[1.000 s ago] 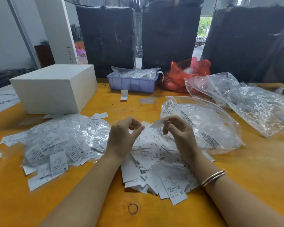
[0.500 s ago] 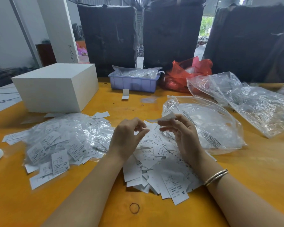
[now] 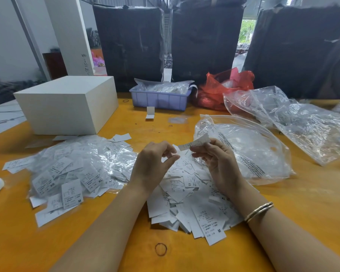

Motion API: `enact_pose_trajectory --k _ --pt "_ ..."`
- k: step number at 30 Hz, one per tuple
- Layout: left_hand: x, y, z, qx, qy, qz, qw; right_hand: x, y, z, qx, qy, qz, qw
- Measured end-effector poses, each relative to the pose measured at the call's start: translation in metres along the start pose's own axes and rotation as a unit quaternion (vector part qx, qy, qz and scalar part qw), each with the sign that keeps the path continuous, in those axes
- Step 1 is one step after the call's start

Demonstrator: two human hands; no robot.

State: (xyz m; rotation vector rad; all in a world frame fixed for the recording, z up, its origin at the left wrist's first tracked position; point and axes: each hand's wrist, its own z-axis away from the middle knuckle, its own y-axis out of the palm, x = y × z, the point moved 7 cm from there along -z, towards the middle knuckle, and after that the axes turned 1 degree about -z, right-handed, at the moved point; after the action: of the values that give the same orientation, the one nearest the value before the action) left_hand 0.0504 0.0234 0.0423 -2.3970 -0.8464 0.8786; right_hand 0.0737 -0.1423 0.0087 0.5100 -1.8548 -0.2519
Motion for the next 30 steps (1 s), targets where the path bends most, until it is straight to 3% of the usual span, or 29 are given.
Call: enact_pose_trajectory --k 17,23,30 --pt "-0.004 0.000 -0.001 0.005 0.017 0.002 1.000 -0.002 0.002 0.001 -0.019 -0.002 0.133 0.991" --pt "0.001 0.003 -0.001 0.014 -0.016 0.057 0.998 -0.003 0.004 0.001 -0.021 -0.010 0.158 0.987" --pt "-0.011 -0.007 -0.002 -0.004 0.058 -0.098 0.993 -0.003 0.011 0.005 -0.007 0.043 0.170 0.984"
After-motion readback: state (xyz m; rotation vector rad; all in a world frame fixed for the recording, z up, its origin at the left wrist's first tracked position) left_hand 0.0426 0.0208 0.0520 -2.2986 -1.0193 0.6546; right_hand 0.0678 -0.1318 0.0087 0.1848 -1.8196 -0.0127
